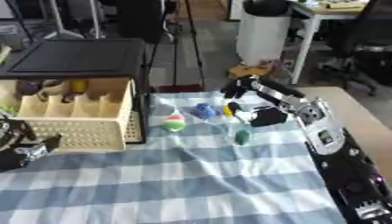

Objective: Pick up objects from table and place into drawer.

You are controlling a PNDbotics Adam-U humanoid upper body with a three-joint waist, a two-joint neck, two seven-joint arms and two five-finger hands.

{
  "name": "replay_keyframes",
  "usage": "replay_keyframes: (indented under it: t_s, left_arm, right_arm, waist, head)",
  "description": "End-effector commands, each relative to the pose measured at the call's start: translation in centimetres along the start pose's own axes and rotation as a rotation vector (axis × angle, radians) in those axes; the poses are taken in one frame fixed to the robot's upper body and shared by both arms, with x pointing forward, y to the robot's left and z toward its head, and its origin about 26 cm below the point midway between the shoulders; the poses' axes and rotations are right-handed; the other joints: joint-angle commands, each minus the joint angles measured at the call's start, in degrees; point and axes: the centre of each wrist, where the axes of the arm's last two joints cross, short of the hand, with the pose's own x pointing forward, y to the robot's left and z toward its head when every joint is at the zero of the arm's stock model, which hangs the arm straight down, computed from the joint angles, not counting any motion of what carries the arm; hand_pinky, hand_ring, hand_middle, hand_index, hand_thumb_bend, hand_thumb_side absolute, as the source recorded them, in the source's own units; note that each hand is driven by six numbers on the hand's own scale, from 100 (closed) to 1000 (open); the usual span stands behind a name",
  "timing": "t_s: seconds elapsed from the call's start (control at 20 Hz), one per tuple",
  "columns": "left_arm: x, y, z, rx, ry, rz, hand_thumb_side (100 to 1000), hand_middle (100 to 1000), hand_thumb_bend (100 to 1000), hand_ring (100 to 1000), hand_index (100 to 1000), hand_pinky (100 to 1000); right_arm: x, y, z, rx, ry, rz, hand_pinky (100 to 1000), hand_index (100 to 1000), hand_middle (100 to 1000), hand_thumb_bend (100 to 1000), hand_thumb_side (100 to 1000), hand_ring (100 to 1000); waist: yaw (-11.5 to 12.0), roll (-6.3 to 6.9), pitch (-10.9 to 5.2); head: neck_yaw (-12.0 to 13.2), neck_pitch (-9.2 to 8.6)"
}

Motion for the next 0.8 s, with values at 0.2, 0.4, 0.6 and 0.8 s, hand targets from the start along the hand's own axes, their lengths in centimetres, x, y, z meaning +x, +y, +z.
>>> replay_keyframes:
  t_s: [0.2, 0.4, 0.6, 0.8]
  left_arm:
    - [0.7, 3.9, 2.4, 0.19, -0.046, -0.029, 1000, 100, 505, 100, 687, 221]
    - [0.3, 4.0, 2.6, 0.255, -0.052, 0.006, 1000, 100, 515, 100, 685, 227]
    - [0.0, 3.7, 2.8, 0.308, -0.07, 0.099, 1000, 110, 508, 100, 685, 225]
    - [-0.2, 3.6, 2.9, 0.336, -0.078, 0.158, 1000, 109, 508, 100, 685, 226]
  right_arm:
    - [0.1, -1.5, 0.5, -0.009, 0.012, 0.039, 712, 829, 671, 100, 438, 736]
    - [-0.1, -1.7, 0.4, 0.0, 0.022, 0.051, 710, 836, 672, 100, 421, 735]
    - [-1.1, -2.0, 0.5, 0.01, 0.081, 0.051, 701, 871, 661, 100, 397, 720]
    - [-3.2, -2.1, 1.1, 0.034, 0.211, 0.056, 701, 880, 670, 100, 173, 724]
  waist:
    - [0.27, 0.05, -0.67]
    - [0.47, -0.01, -0.68]
    - [0.81, 0.03, -0.76]
    - [1.38, 0.17, -0.84]
  head:
    - [-0.21, -0.08]
    - [-0.36, 0.02]
    - [-0.55, 0.11]
    - [-0.81, 0.15]
